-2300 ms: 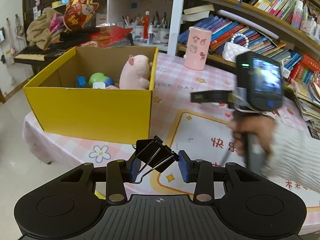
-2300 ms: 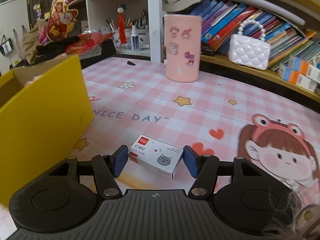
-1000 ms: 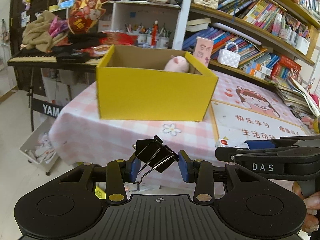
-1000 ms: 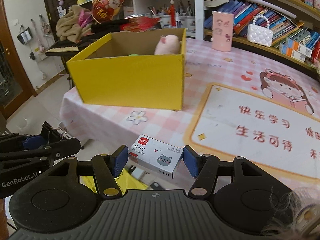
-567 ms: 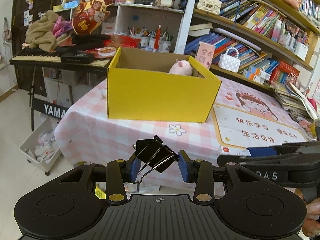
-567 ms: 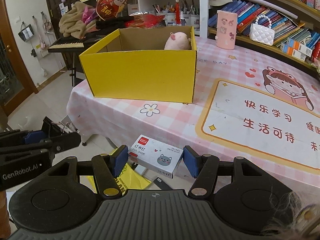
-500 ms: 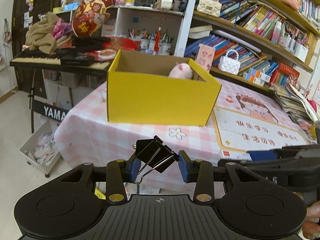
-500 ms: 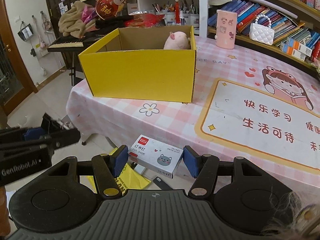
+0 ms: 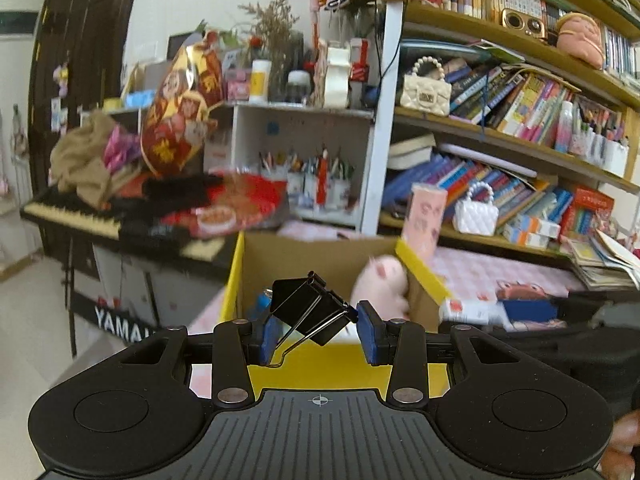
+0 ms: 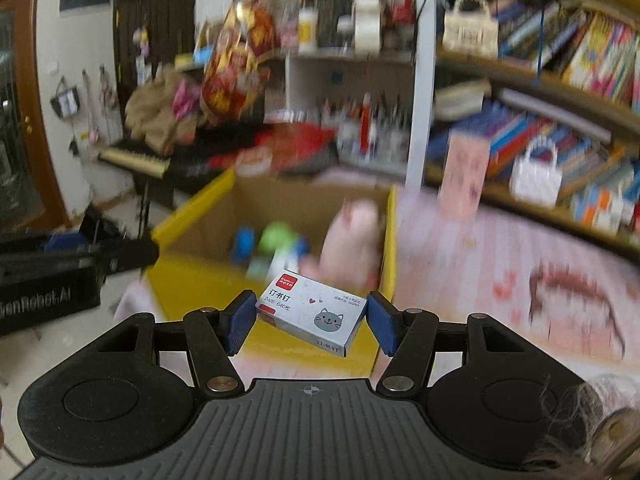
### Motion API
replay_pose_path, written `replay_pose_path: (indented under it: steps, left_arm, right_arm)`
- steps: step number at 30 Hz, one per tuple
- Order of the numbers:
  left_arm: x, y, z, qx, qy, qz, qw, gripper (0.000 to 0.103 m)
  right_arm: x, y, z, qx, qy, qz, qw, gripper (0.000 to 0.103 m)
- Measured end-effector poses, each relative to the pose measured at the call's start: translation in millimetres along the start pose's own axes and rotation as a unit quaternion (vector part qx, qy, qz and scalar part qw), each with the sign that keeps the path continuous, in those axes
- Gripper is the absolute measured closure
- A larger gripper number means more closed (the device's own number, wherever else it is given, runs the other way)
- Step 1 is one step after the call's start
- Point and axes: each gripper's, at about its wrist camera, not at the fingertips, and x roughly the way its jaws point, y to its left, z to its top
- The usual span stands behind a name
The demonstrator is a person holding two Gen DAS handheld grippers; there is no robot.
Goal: Organize objects
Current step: 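Lift and carry the binder clip and white box over the yellow box, then open both tools to drop the clip and white box into the box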
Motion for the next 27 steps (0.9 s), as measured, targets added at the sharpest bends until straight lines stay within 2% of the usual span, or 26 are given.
replay_pose_path:
  steps: [3,9,15,20,24,27]
  left_arm:
    - [24,-7,10,0.017,0.002,0.012,0.9998,0.064]
    - [71,-15,10,0.035,0.036,0.027,0.9984,0.064]
    - [109,-10,1,0.021,0.086,0.049,0.9948,0.064]
    - [132,-10,-3,0.034,0.115,0.059,0.9910,0.064]
    - [146,-3,-7,0.022,0.138,0.070,0.9877,0.064]
    - [152,0,-10,0.013,0.151,0.068,0.9860,0.064]
  right_arm:
    - [27,-6,21,-0.028,-0.012,-0.010,0.999,0.045]
    - [81,-17,29,-0.074,0.012,-0.011,0.997,0.045]
    - [124,-17,23,-0.130,0.051,0.018,0.990,0.045]
    - [153,-19,23,-0.169,0.078,0.037,0.982,0.045]
    - [163,-17,28,-0.202,0.102,0.056,0.972,0.046]
    - [169,-17,31,-0.201,0.128,0.074,0.968,0.045]
